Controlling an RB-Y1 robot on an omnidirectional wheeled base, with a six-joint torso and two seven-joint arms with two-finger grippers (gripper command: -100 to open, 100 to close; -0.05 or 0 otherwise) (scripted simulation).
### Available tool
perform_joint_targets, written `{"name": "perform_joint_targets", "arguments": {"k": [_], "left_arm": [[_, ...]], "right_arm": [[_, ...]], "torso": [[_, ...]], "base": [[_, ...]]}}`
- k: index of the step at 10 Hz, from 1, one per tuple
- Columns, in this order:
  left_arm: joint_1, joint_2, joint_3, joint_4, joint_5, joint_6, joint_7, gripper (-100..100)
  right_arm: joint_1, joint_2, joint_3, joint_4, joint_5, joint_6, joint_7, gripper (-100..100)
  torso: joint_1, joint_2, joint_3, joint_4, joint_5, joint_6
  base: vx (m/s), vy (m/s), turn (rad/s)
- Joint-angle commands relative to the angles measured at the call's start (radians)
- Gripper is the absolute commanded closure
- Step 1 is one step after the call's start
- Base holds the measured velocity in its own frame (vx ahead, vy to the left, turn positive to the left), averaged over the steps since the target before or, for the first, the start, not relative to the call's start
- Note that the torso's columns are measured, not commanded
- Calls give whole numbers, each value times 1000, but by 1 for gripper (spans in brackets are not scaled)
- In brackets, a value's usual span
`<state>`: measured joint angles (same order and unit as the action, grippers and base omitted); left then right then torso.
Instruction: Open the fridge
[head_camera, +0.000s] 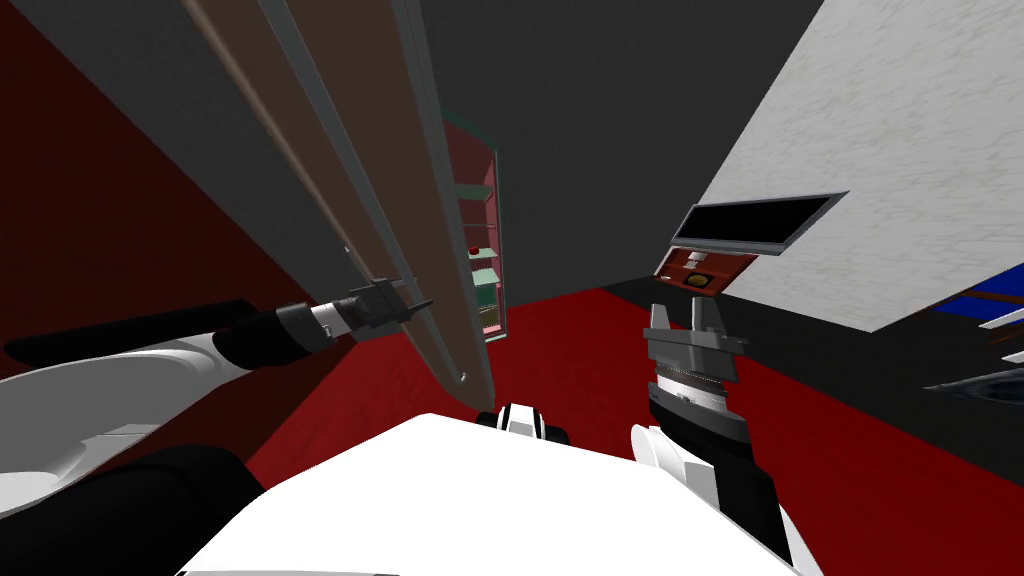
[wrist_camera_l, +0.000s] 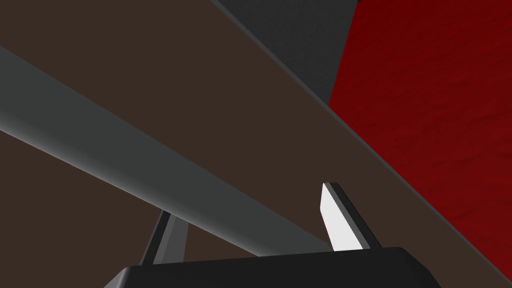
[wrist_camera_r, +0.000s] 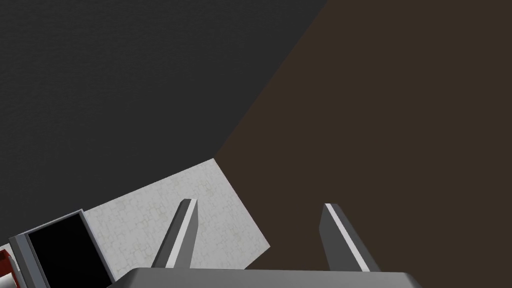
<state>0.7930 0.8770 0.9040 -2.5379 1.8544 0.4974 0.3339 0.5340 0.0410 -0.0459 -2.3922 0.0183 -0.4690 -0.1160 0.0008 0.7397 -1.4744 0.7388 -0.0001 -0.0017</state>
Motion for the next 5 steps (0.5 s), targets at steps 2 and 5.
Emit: {"name": "perform_joint_targets", "arguments": {"k": [2,5], "left_arm": [[-10,23,-14,-7,26,2,-23,100],[-64,-25,-66,44,-16,-16,27,100]], "right_arm": [[0,0,0,0,0,0,0,0],[0,0,0,0,0,0,0,0]], "torso": [[4,2,0,1,0,1],[-5,0,1,0,0,-5]], "base": [[-248,226,-186],[-178,141,-148]]}}
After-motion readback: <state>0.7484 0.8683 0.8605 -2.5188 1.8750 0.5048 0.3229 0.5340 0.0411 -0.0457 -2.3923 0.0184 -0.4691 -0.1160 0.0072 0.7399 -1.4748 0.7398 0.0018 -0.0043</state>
